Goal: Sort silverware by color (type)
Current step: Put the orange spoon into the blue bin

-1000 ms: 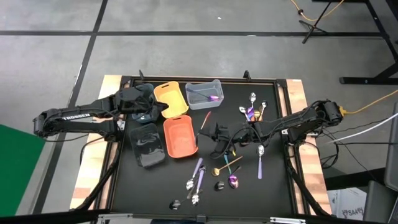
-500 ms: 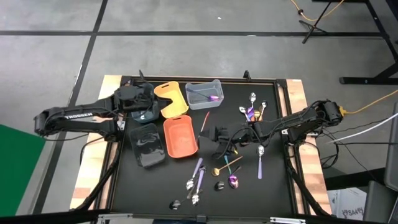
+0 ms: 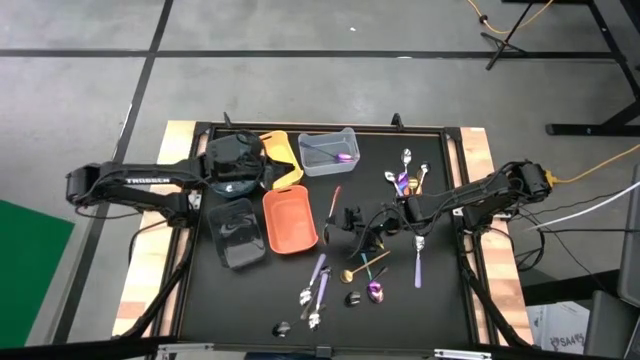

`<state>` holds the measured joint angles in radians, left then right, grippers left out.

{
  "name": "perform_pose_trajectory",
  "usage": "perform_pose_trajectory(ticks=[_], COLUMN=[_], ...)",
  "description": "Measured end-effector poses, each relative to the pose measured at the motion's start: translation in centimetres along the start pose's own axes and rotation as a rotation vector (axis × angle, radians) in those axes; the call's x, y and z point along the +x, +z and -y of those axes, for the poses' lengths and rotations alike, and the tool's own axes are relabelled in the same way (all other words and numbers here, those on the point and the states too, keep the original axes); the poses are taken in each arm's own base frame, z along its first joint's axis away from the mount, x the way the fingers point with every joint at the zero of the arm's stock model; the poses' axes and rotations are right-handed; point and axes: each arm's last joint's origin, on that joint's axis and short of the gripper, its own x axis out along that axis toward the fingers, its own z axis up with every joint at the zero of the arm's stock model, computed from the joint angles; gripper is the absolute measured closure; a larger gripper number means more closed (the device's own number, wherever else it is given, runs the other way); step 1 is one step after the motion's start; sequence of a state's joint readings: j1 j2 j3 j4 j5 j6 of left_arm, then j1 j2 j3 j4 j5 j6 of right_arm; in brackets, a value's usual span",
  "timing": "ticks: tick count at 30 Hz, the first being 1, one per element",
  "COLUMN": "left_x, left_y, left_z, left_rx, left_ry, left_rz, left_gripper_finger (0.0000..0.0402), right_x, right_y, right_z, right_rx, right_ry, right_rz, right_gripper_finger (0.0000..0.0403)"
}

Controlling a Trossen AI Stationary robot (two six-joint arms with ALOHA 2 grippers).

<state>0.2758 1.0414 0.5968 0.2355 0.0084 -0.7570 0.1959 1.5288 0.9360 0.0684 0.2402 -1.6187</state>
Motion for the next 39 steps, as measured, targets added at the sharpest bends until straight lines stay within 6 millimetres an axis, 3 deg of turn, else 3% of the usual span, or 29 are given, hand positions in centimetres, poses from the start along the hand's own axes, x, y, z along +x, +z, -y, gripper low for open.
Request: perform_pose_trajectory(ticks=[11,25,32,39], left_x=[4.9,8.7,10.7,11.5], left_y=[-3.5,-7.5,-7.8,-7.8], left_z=[0.0,0.6,1.9,2.0], left_rx=[-0.097,-0.172,-0.168,-0.183], left_ry=[-0.080,-0.101,-0.130,-0.072], left_rz=[-0.050,-0.142,-0.167,-0.215], left_gripper_finger=[0.0315,0.0316,0.0316,0.0316], right_x=[0.0,0.0,0.0,0.0], right_y=[0.0,0.5,0.6,0.6], right_z=[-0.2,-0.3,-0.4,-0.4], right_rx=[0.033,0.157,0.179,0.176], right_ry=[0.019,0.034,0.052,0.051], right_rz=[0.017,0.164,0.189,0.190], right_gripper_finger=[0.0403,0.0403,0.0403,0.0403])
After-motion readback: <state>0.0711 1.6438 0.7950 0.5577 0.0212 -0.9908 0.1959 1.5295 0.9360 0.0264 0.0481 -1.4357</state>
